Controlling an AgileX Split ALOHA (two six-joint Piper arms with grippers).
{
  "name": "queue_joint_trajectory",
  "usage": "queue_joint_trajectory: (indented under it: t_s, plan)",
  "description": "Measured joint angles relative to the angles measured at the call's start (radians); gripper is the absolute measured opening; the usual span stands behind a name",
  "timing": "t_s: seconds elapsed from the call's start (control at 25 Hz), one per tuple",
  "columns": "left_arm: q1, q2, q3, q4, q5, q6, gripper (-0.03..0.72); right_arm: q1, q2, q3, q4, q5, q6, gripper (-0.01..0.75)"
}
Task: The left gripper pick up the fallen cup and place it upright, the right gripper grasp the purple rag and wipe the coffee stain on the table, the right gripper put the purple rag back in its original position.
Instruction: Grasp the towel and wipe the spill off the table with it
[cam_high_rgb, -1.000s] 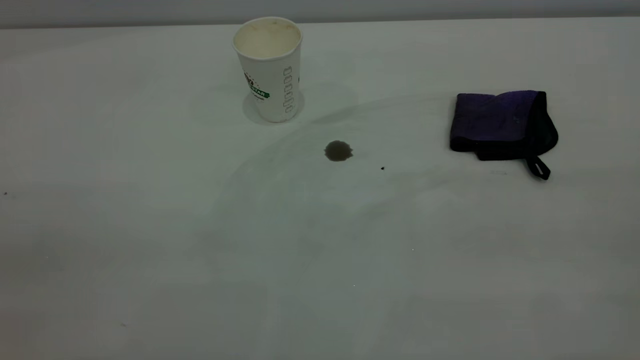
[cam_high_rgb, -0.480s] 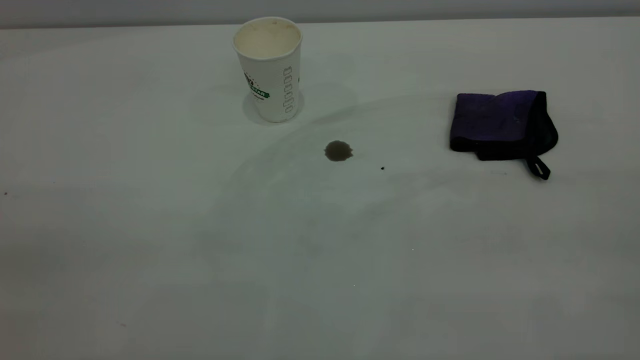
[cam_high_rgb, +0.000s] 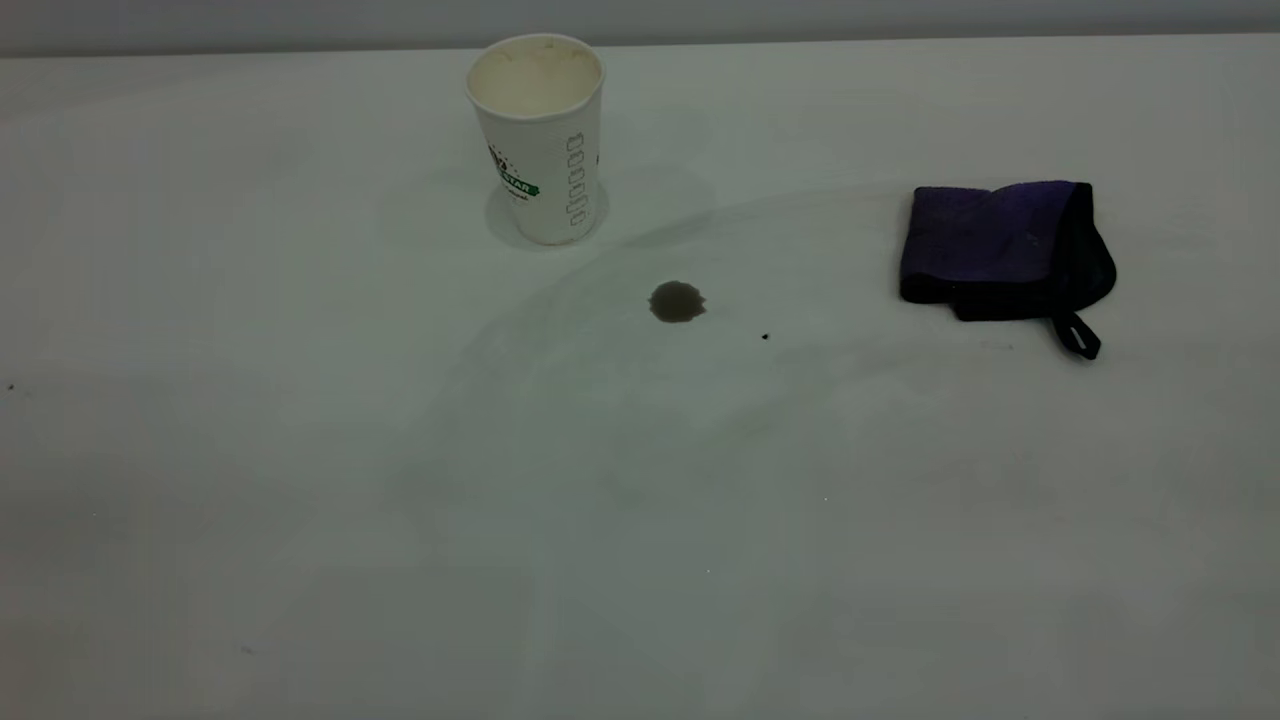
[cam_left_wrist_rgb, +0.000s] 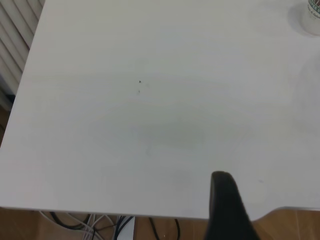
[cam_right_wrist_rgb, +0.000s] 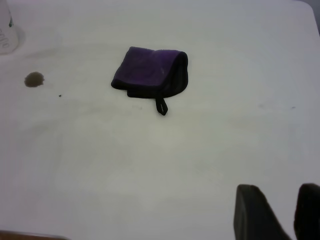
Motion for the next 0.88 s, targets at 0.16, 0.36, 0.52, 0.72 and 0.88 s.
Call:
queue_joint_trajectory:
  t_s: [0.16, 0.36, 0.52, 0.72, 0.88]
  plan:
    - [0.000, 0.000, 0.000, 0.000, 0.000, 0.000, 0.505, 0.000, 0.000, 0.000, 0.000, 0.000, 0.000, 0.238]
    - [0.000, 0.000, 0.000, 0.000, 0.000, 0.000, 0.505, 0.000, 0.000, 0.000, 0.000, 0.000, 0.000, 0.238]
    - [0.000, 0.000, 0.000, 0.000, 0.000, 0.000, 0.505, 0.000, 0.000, 0.000, 0.004, 0.000, 0.000, 0.238]
    - [0.000, 0.000, 0.000, 0.000, 0.000, 0.000, 0.505, 0.000, 0.000, -0.003, 0.008, 0.000, 0.013, 0.239]
    - [0.000, 0.000, 0.000, 0.000, 0.000, 0.000, 0.505, 0.000, 0.127, -0.079, -0.017, -0.011, 0.056, 0.306]
